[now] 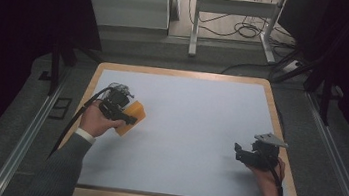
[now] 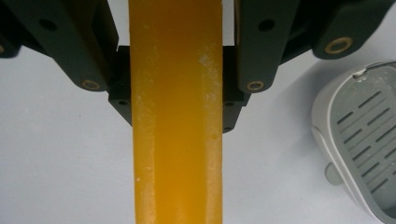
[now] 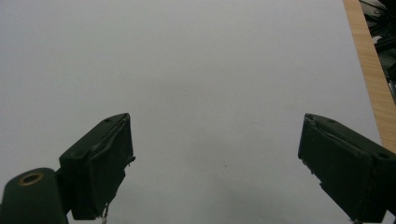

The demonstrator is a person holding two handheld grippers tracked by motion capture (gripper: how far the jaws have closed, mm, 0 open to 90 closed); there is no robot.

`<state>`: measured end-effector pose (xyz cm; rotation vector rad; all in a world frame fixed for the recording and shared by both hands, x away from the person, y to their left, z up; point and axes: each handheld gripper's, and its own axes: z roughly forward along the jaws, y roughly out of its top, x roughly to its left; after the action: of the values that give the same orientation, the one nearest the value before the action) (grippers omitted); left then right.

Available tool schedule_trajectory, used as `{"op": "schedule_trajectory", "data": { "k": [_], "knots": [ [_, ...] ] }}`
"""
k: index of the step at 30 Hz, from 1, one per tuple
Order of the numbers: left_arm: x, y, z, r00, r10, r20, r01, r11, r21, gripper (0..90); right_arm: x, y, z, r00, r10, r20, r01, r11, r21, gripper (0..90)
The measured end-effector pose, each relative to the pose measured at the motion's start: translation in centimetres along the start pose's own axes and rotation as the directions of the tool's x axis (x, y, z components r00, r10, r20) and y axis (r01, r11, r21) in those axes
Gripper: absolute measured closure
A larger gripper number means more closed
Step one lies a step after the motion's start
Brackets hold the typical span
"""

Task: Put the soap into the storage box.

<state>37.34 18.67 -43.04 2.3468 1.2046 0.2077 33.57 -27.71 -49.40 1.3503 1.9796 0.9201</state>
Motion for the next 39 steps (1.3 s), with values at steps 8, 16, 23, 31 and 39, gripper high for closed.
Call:
{"op": "schedule_trajectory", "data": {
  "k": [8,16,23,31,39],
  "knots": [
    [0.9,0.3,-0.7,0.9997,-0.018,-0.015,0.018,0.9998,-0.012,61.0,-0.1,0.0,0.0,1.0,0.004,-0.001,-0.004,1.0,0.002,10.2],
    [2.1,0.5,-0.9,0.9986,-0.047,-0.025,0.047,0.9987,-0.019,61.1,-0.1,-0.1,0.1,1.0,0.005,-0.002,-0.005,1.0,0.006,10.2],
    [3.0,0.7,-1.1,0.9972,-0.064,-0.038,0.063,0.9979,-0.016,61.1,-0.1,-0.2,0.2,1.0,0.005,-0.003,-0.005,1.0,0.008,10.2],
    [3.9,1.0,-1.3,0.995,-0.091,-0.042,0.09,0.9957,-0.024,61.1,-0.2,-0.2,0.1,1.0,0.007,-0.004,-0.007,1.0,0.007,10.2],
    [5.2,1.2,-1.6,0.9902,-0.128,-0.056,0.126,0.9912,-0.039,61.0,-0.3,-0.2,0.1,0.9999,0.01,-0.003,-0.01,1.0,0.009,10.2]
  ]
}}
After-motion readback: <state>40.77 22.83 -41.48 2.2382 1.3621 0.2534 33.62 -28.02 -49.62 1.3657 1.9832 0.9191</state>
